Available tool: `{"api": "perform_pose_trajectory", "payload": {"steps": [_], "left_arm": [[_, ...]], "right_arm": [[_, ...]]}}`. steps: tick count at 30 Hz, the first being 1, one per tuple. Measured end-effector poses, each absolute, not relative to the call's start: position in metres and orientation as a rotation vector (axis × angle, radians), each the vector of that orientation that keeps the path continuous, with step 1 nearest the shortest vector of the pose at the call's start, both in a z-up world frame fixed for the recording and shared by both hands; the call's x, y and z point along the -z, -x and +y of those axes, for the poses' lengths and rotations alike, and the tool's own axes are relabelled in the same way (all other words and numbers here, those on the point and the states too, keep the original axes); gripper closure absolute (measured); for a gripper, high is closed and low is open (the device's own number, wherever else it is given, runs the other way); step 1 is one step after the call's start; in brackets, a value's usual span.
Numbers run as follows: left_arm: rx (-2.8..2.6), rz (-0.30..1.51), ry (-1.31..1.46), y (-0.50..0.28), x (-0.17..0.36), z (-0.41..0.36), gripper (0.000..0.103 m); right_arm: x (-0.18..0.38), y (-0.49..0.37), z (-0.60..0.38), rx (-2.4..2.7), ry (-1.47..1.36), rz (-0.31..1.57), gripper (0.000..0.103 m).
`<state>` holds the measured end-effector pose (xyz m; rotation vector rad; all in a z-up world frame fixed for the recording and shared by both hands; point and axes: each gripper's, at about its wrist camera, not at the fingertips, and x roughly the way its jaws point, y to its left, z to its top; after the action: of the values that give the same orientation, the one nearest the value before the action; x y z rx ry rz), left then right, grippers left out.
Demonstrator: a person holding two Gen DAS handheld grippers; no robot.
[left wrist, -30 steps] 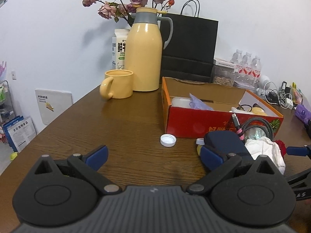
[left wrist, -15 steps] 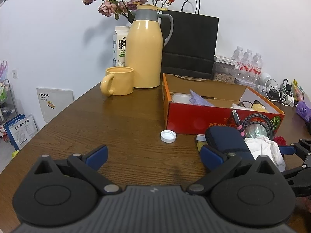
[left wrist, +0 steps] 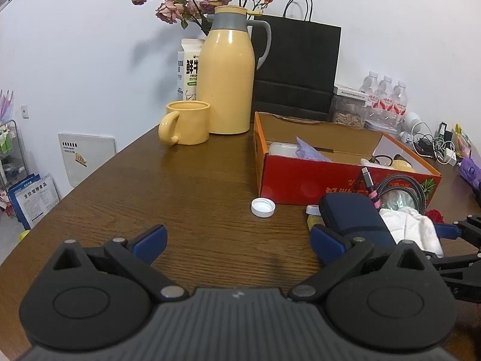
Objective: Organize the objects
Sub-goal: 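Grasp the white cloth with the right gripper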
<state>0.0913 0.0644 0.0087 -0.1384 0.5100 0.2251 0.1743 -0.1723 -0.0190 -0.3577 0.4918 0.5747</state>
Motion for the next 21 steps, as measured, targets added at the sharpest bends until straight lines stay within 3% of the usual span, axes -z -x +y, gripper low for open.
{"api": "perform_pose_trajectory", "payload": {"steps": [17,19,21], "left_arm": [[-0.22,0.519,0.139,-0.0902,-0.0069,0.0625,0.0],[-0.221,0.523,0.14,-0.0901,-0.0062,0.0626,0.0],[-0.22,0.524,0.144,-0.0899,-0.0051,0.0632,0.0]], "right_arm": [[0.0186,-0.1745,-0.177,-0.582,0.328,0.507,0.042],[0.0191,-0.1757,-0.1762,-0.584,0.33,0.518,0.027],[0.0196,-0.1749,-0.1748,-0.59,0.336,0.519,0.023]]}}
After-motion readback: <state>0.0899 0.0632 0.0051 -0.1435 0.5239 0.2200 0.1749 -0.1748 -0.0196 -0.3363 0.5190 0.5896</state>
